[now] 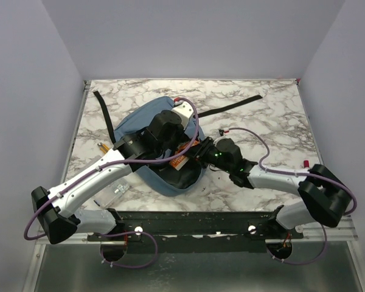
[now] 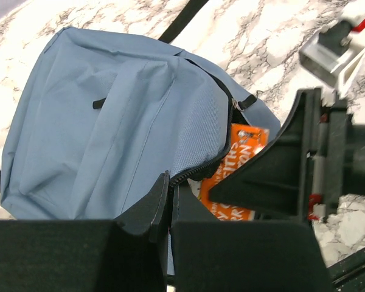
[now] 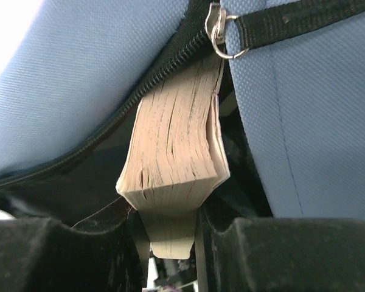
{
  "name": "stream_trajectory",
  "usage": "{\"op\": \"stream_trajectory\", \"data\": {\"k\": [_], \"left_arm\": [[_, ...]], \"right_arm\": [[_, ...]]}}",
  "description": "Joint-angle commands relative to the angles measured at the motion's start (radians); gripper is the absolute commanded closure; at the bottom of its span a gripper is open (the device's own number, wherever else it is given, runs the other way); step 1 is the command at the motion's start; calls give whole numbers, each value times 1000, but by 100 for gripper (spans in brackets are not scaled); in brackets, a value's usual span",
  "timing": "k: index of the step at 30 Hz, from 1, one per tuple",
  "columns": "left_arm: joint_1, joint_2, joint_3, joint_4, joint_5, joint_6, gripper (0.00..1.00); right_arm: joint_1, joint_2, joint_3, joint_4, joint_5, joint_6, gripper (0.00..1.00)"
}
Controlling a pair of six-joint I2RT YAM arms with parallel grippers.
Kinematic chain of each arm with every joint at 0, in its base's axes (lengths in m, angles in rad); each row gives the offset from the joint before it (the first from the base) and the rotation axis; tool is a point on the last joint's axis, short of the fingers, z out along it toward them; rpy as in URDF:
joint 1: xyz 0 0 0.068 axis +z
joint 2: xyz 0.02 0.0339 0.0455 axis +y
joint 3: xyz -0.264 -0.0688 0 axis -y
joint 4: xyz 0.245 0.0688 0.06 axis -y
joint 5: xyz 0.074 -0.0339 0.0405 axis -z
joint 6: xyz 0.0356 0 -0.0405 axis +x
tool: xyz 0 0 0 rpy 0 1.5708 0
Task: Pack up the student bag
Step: Place the book in the student bag.
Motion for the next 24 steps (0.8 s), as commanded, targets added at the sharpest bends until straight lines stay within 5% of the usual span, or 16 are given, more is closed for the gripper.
{"op": "stream_trajectory", "data": {"k": [1, 5, 7, 13, 15, 20, 24], "left_arm": [[38, -15, 40, 64, 89, -2, 100], [74, -12, 45, 64, 163, -41, 100], [86, -12, 46, 64, 186, -50, 100], [92, -11, 39, 62, 185, -47, 100], [91, -10, 41, 63, 193, -49, 100], [91, -9, 44, 61, 207, -53, 100], [94, -7, 47, 60, 224, -60, 100]], "right_arm": [[89, 95, -8, 320, 305, -70, 99], [106, 198, -28, 363, 372, -38, 99], [106, 234, 11, 271, 347, -34, 91], [106, 205, 70, -27, 251, -72, 31], [105, 186, 44, -49, 197, -85, 20], [107, 154, -23, 7, 64, -99, 16], [107, 159, -59, 73, 57, -78, 23]]}}
